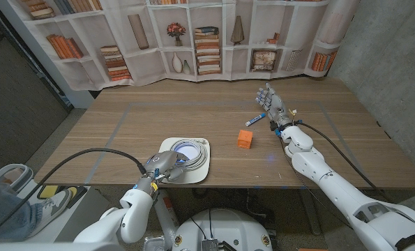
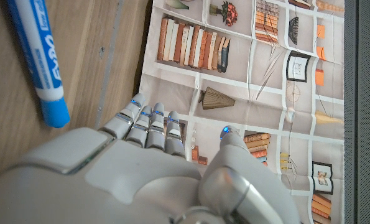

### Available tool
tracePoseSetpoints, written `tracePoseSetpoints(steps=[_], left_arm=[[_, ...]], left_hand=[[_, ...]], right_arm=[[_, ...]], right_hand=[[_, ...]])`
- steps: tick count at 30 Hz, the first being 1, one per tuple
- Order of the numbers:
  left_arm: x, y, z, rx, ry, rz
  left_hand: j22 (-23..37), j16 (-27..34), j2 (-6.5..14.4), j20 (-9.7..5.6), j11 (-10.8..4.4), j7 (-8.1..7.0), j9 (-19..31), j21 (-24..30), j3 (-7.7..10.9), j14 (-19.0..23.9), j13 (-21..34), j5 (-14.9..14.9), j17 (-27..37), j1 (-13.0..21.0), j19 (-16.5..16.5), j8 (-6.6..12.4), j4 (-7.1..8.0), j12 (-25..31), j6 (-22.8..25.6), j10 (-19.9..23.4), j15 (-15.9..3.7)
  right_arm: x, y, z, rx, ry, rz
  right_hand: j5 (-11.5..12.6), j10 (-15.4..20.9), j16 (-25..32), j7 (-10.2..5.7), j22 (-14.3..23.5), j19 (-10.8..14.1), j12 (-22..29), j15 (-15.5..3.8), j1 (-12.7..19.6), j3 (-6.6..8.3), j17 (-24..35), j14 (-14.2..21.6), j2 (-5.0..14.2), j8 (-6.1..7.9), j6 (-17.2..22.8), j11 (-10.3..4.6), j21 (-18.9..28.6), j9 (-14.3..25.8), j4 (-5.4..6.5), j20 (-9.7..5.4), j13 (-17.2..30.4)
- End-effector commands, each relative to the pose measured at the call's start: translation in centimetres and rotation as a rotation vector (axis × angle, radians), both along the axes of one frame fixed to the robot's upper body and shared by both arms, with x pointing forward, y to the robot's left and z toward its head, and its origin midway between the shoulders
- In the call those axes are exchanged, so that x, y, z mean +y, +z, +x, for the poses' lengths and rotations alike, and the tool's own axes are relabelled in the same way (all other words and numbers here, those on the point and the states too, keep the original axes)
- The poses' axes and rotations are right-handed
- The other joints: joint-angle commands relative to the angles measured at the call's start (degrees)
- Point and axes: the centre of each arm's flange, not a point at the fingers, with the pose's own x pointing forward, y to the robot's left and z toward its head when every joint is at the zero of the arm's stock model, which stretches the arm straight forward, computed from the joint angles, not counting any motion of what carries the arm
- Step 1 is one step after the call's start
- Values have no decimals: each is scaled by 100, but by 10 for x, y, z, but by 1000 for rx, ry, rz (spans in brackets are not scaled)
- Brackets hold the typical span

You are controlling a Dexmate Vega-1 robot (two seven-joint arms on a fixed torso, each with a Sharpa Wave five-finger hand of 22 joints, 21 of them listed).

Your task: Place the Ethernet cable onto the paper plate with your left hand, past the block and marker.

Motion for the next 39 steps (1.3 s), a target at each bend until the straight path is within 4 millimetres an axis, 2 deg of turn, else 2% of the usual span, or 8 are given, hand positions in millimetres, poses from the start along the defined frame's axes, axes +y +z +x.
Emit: tracePoseSetpoints(steps=[1, 5, 7, 17, 25, 36, 39], left_arm=[[-1, 1, -2, 41, -11, -8], [-1, 2, -4, 47, -7, 2], [-1, 1, -4, 38, -10, -4], [-1, 2, -4, 52, -21, -4], [-3, 4, -3, 52, -28, 1], [-4, 6, -2, 50, -41, -3], [-4, 7, -3, 50, -41, -1]], left_hand=[[36, -26, -10, -23, 32, 10, 19, -35, -35, -110, 10, 9, 31, -119, -99, -22, 63, -21, -82, -109, -380], [37, -16, -61, -16, 22, 6, 17, -47, -112, -154, 10, -1, 33, -271, -126, -26, 136, -15, -103, -154, -350], [41, -24, -103, 37, 63, 10, 15, -64, -182, -256, 9, 10, 33, -418, -167, -58, 205, -37, -215, -291, -272], [55, -60, -183, 150, 139, 41, 15, -146, -325, -661, 12, 64, 28, -722, -377, -138, 337, -39, -625, -605, -133], [63, -76, -168, 292, 231, 76, 21, -261, -355, -1024, 18, 99, 27, -818, -665, -154, 376, -59, -940, -978, -51], [66, -57, -164, 469, 361, -30, 30, -363, -403, -1343, 26, 118, 35, -936, -907, -168, 422, -46, -1343, -1367, 103], [67, -57, -174, 517, 438, -9, 32, -404, -435, -1455, 29, 124, 39, -1001, -1006, -156, 451, -58, -1435, -1538, 165]], right_arm=[[-2, 0, -3, -6, -3, 4], [-3, -1, -4, -5, -1, 5], [-3, -1, -4, -3, 0, 5], [-4, -1, -4, 0, -2, 1], [-6, -2, -4, 1, -4, 3], [-11, -4, -3, 5, -7, 9], [-11, -4, -3, 7, -6, 9]], right_hand=[[-28, 34, 6, -12, 32, 50, 9, 1, 60, 32, 23, 67, 30, -11, 60, -12, -3, 28, -29, -33, 27], [-28, 34, 9, -10, 32, 50, 8, -1, 60, 33, 23, 76, 33, -12, 59, -9, -5, 28, -29, -32, 27], [-28, 34, 7, -8, 32, 51, 8, -1, 60, 34, 23, 74, 34, -11, 63, -18, -7, 28, -30, -30, 27], [-29, 38, 7, -7, 33, 57, 8, 4, 64, 37, 23, 82, 39, -11, 63, -11, -12, 28, -35, -34, 27], [-29, 38, 4, -10, 33, 59, 7, 2, 68, 41, 22, 78, 43, -11, 64, -16, -16, 28, -38, -34, 27], [-30, 44, 2, -10, 34, 62, 9, 4, 75, 47, 21, 81, 50, -11, 65, -7, -21, 28, -44, -28, 27], [-30, 44, 1, -10, 34, 62, 8, -2, 82, 51, 20, 81, 54, -10, 69, -11, -24, 28, -49, -31, 27]])
